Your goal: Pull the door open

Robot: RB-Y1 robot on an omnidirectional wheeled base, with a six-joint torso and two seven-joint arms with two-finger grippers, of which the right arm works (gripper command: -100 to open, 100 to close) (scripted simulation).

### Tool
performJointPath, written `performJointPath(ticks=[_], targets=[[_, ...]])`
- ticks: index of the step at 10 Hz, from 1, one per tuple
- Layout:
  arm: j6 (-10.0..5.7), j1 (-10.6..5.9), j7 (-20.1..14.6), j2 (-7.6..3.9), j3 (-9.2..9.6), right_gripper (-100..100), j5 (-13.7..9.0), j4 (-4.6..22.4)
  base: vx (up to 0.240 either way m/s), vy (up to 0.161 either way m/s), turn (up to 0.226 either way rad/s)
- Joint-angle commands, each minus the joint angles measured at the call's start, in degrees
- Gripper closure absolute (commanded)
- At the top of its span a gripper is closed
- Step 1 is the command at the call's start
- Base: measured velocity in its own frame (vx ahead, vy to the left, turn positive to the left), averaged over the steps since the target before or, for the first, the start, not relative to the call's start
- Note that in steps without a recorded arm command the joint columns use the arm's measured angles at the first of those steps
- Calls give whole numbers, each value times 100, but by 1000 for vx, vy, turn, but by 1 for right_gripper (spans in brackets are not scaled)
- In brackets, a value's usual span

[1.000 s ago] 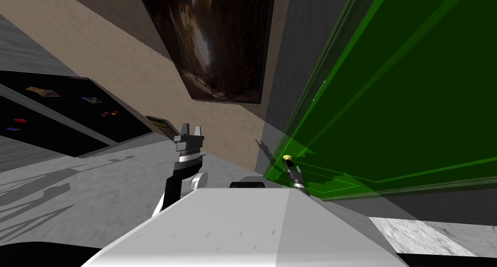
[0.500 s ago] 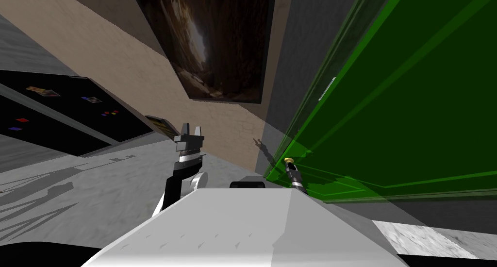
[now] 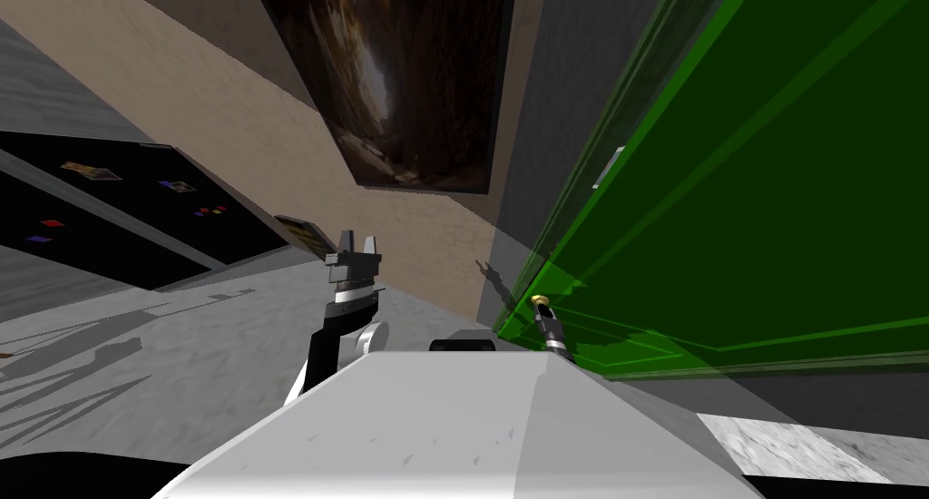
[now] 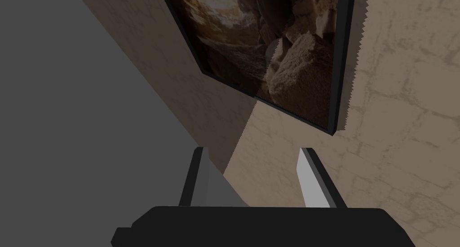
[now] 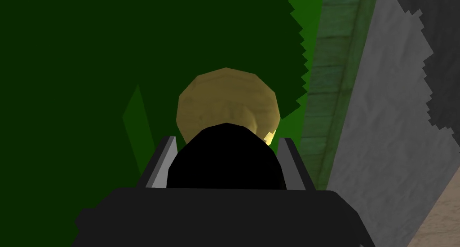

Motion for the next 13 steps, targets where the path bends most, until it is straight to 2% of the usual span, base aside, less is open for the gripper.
performJointPath(ticks=[1, 5, 6, 8, 9, 13], targets=[[-4, -6, -186, -16, 29, 100, -58, -3, -20, -5, 25], [7, -29, -829, -86, 157, 100, -308, 23, -39, -7, 39], [7, -29, -875, -86, 157, 100, -308, 23, -29, -4, 19], [14, -45, -1236, -132, 247, 100, -483, 41, -39, -9, 45], [14, -45, -1298, -132, 247, 100, -483, 41, -37, -8, 30], [26, -72, -1943, -206, 396, 100, -774, 72, -39, -6, 38]])
